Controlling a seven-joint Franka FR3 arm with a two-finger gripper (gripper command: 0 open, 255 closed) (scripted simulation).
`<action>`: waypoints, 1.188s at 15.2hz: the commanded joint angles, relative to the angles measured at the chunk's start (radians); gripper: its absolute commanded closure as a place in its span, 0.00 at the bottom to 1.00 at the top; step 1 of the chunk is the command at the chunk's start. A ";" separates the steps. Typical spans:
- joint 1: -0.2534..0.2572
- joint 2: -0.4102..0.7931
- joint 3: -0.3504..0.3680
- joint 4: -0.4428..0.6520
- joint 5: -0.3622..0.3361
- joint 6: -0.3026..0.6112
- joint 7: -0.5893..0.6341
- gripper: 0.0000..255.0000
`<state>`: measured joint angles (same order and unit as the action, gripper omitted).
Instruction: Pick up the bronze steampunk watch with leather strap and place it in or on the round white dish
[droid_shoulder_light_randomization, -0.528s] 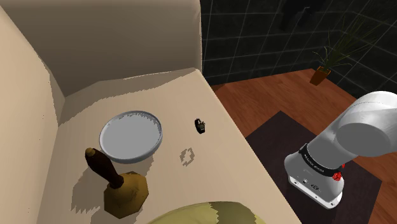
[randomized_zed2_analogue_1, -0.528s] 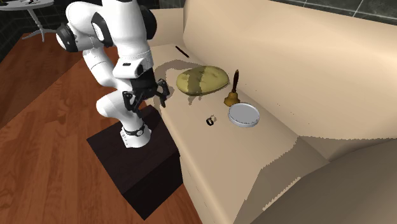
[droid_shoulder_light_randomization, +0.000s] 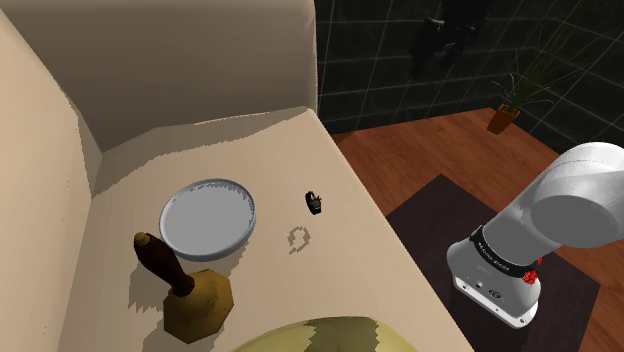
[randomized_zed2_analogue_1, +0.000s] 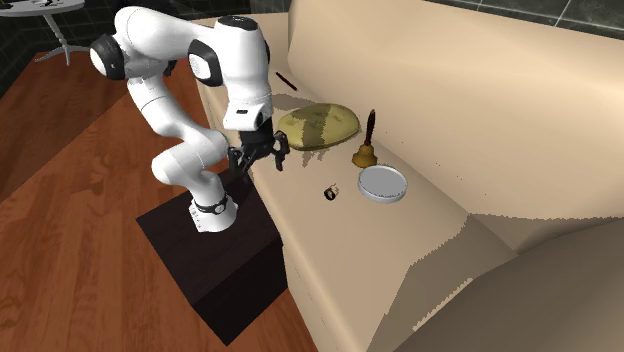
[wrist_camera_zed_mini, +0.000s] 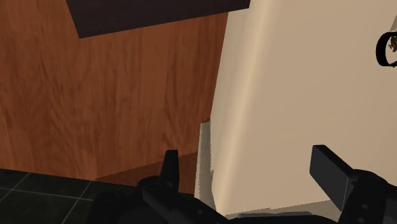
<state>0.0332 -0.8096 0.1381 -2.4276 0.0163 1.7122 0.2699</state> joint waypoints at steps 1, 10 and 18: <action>0.011 0.032 0.048 -0.008 0.017 0.032 0.046 0.00; 0.052 0.190 0.264 -0.041 0.074 0.181 0.256 0.00; 0.043 0.430 0.469 0.013 0.043 0.313 0.475 0.00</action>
<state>0.0783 -0.4145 0.5780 -2.4288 0.0678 2.0130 0.7088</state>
